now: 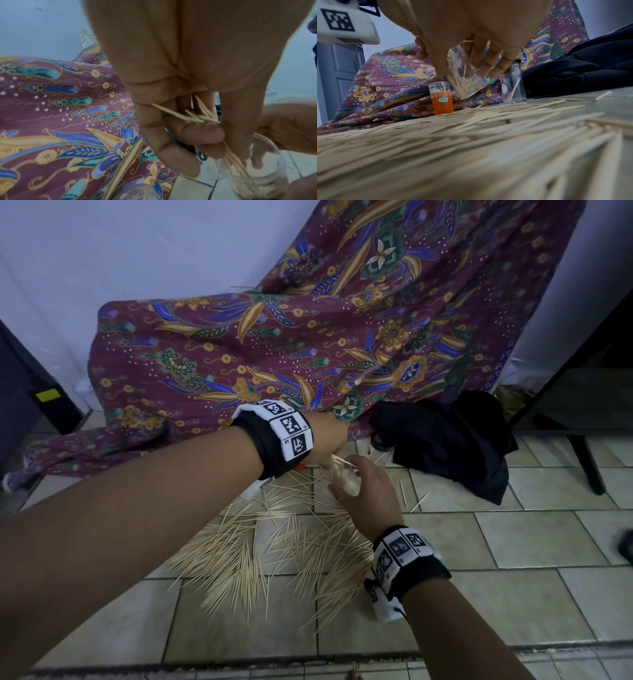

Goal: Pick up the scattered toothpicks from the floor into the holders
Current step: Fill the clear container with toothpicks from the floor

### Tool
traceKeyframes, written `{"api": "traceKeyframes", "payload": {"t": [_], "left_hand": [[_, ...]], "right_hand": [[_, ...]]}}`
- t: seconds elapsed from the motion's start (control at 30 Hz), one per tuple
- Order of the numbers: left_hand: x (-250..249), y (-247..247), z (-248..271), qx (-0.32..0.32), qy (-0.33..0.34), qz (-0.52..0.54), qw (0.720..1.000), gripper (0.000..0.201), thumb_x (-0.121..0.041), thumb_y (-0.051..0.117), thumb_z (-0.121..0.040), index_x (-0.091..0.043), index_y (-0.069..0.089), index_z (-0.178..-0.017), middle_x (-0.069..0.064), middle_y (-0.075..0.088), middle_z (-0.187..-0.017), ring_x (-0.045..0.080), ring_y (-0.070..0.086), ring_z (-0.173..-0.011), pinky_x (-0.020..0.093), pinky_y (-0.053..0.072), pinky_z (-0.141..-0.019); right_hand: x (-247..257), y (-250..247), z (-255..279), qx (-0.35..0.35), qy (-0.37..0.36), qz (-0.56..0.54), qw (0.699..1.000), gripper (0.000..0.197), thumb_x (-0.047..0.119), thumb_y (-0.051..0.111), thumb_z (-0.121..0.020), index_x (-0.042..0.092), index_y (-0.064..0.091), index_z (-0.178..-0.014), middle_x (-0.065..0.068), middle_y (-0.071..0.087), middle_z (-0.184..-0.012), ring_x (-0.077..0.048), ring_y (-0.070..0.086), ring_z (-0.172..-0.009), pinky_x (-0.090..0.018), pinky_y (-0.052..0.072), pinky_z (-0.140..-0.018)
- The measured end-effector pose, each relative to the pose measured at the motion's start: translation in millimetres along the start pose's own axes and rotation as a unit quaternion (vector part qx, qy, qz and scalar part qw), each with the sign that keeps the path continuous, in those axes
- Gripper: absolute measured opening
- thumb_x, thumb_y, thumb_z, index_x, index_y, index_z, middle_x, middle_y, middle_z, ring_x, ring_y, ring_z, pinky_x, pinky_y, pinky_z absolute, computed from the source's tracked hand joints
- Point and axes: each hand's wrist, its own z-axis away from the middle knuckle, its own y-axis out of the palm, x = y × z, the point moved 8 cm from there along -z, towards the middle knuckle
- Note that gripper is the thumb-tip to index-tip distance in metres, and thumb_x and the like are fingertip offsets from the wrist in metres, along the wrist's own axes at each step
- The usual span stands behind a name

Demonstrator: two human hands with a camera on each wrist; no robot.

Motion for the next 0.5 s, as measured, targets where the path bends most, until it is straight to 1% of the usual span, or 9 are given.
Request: {"api": "traceKeyframes", "payload": {"t": [0.03,0.17,0.27,0.33,0.37,0.4,0.43,0.47,0.5], "left_hand": [[0,-1,0,0.001,0.002,0.019,1.0,0.025,-0.033,0.068,-0.087,-0.01,0.071,-0.096,0.006,0.067,-0.082,0.023,0.063,-0.078,0.034,0.05,-0.067],[2,-4,1,-0.005,-0.002,0.094,0.996,0.02,-0.028,0.075,-0.083,-0.02,0.066,-0.099,0.0,0.066,-0.095,0.018,0.061,-0.084,0.03,0.048,-0.07],[7,-3,3,-0.01,-0.006,0.129,0.992,0.022,-0.025,0.074,-0.083,-0.024,0.063,-0.102,-0.004,0.066,-0.091,0.02,0.068,-0.081,0.037,0.057,-0.076],[11,-6,5,-0.022,-0.007,0.153,0.988,0.019,-0.019,0.071,-0.083,-0.024,0.064,-0.1,-0.005,0.068,-0.089,0.02,0.069,-0.077,0.038,0.058,-0.076],[13,-7,7,-0.028,-0.005,0.163,0.986,0.017,-0.016,0.069,-0.084,-0.022,0.065,-0.1,-0.006,0.068,-0.087,0.018,0.068,-0.076,0.034,0.058,-0.073],[14,-9,8,-0.037,-0.001,0.172,0.984,0.016,-0.013,0.066,-0.084,-0.021,0.066,-0.098,-0.009,0.067,-0.082,0.011,0.067,-0.071,0.027,0.057,-0.069],[15,-12,10,-0.043,0.005,0.175,0.984,0.015,-0.01,0.064,-0.085,-0.019,0.067,-0.097,-0.013,0.064,-0.074,0.0,0.062,-0.062,0.018,0.052,-0.06],[16,-14,11,-0.049,0.011,0.173,0.984,0.016,-0.007,0.061,-0.086,-0.018,0.068,-0.096,-0.017,0.059,-0.066,-0.007,0.057,-0.052,0.01,0.044,-0.052],[17,-15,12,-0.055,0.014,0.165,0.985,0.018,-0.006,0.06,-0.087,-0.017,0.07,-0.096,-0.02,0.056,-0.059,-0.011,0.052,-0.046,0.008,0.039,-0.048]], "right_hand": [[-1,1,0,0.001,0.0,0.001,1.0,0.053,0.033,0.079,-0.078,0.017,0.057,-0.123,-0.003,0.064,-0.11,-0.022,0.055,-0.103,-0.026,0.037,-0.081],[-3,3,-1,0.001,0.001,-0.001,1.0,0.054,0.035,0.077,-0.08,0.018,0.055,-0.126,-0.004,0.063,-0.114,-0.021,0.055,-0.106,-0.027,0.039,-0.084],[-4,4,-1,0.007,0.0,-0.001,1.0,0.053,0.037,0.075,-0.081,0.019,0.054,-0.126,-0.001,0.063,-0.115,-0.02,0.054,-0.107,-0.028,0.04,-0.086],[-4,5,-1,0.006,-0.004,-0.004,1.0,0.052,0.037,0.076,-0.081,0.019,0.055,-0.125,0.0,0.063,-0.113,-0.02,0.054,-0.105,-0.028,0.039,-0.085],[-4,5,-1,0.006,-0.005,-0.005,1.0,0.051,0.036,0.076,-0.081,0.019,0.055,-0.124,0.001,0.062,-0.112,-0.02,0.054,-0.104,-0.028,0.04,-0.085],[-4,5,-1,0.006,-0.005,-0.005,1.0,0.05,0.036,0.076,-0.081,0.019,0.055,-0.123,0.0,0.062,-0.112,-0.02,0.054,-0.104,-0.028,0.04,-0.084],[-4,5,-1,0.007,-0.003,-0.005,1.0,0.05,0.035,0.076,-0.081,0.018,0.055,-0.123,-0.001,0.062,-0.112,-0.02,0.053,-0.104,-0.028,0.039,-0.084],[-4,5,-1,0.008,-0.002,-0.005,1.0,0.05,0.035,0.076,-0.081,0.018,0.055,-0.122,-0.001,0.062,-0.111,-0.02,0.053,-0.104,-0.027,0.038,-0.082],[-4,4,-1,0.01,-0.002,-0.004,1.0,0.049,0.034,0.076,-0.081,0.018,0.056,-0.121,-0.001,0.062,-0.111,-0.02,0.053,-0.104,-0.026,0.036,-0.081]]}}
